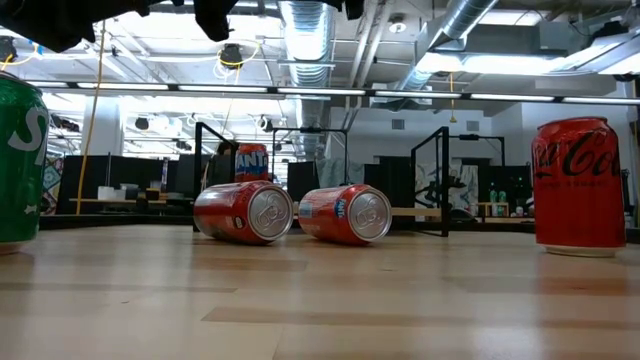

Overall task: Place canned beverage on shelf
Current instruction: Put the red soda can on the shelf and align with the other red soda can

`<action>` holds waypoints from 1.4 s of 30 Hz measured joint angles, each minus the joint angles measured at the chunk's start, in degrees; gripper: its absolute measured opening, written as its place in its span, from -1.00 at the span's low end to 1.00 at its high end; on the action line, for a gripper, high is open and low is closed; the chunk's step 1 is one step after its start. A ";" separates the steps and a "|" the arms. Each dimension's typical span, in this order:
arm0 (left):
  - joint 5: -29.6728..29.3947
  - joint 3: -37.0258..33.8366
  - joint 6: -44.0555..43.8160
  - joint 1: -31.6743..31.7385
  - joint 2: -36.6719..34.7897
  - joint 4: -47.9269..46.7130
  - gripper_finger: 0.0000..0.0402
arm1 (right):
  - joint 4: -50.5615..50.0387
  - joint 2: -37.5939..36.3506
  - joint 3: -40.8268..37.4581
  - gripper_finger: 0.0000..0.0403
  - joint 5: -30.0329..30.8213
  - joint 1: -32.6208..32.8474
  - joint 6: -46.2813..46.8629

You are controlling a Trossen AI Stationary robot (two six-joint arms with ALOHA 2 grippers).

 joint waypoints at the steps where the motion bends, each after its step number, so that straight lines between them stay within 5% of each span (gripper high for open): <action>1: 0.01 0.00 -0.01 0.00 0.00 -0.06 0.43 | 0.38 0.01 0.00 0.88 -0.18 -0.24 -0.14; 33: -0.04 0.00 0.32 0.01 0.00 1.59 0.43 | 2.66 0.11 0.00 0.88 -3.90 -3.67 0.46; 42: -0.54 0.09 0.18 0.70 0.02 2.12 0.43 | 3.77 0.11 0.00 0.75 -4.14 -4.11 0.24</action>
